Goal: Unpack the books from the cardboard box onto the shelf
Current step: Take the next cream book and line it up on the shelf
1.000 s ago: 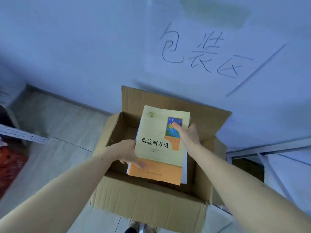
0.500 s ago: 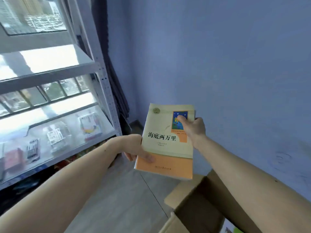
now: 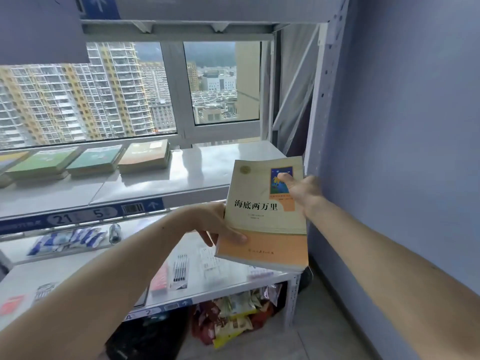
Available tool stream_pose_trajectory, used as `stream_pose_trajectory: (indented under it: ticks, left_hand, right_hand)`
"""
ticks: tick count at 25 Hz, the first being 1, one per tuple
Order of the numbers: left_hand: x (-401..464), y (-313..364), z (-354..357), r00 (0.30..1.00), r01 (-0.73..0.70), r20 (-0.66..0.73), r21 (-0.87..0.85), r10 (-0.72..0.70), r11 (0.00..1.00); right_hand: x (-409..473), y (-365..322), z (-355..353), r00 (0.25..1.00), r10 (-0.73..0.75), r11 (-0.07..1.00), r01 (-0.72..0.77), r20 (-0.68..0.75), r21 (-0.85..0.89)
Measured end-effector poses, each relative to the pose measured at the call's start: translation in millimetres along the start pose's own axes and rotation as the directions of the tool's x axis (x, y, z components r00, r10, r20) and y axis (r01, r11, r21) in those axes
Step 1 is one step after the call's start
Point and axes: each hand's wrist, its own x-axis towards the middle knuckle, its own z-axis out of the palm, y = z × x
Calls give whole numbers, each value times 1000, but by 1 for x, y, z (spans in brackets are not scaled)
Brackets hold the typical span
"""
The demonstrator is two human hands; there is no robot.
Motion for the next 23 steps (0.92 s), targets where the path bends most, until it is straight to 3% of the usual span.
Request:
stream_pose_trajectory:
  ticks: [6,12,15,18,21,23]
  left_hand:
    - [31,-67,-106,983,57,-168,-73,-69,996]
    - [102,-107,-203,906,15,-417,-159,-81,987]
    - [139,-127,-227,814,6,-573,-156,-95,988]
    - [170,-147,-236,691,64,-720,-36,-70,997]
    - [191,-165,-234,587,104,-806,-17,-75,994]
    - [199,-175,-233,557,111,-828,1,-61,994]
  right_hand:
    - [80,-55,128,987,-109,994,111,117,-8]
    - [187,-113,224,942,-269,962,254,203,96]
    - [222,-123,262,906,-352,934,323,237,151]
    - [240,-114,286,873,-440,895,408,211,179]
    - [247,-99,297,847,-499,860,458,183,227]
    - [248,-93,299,826,-538,834,492,169,251]
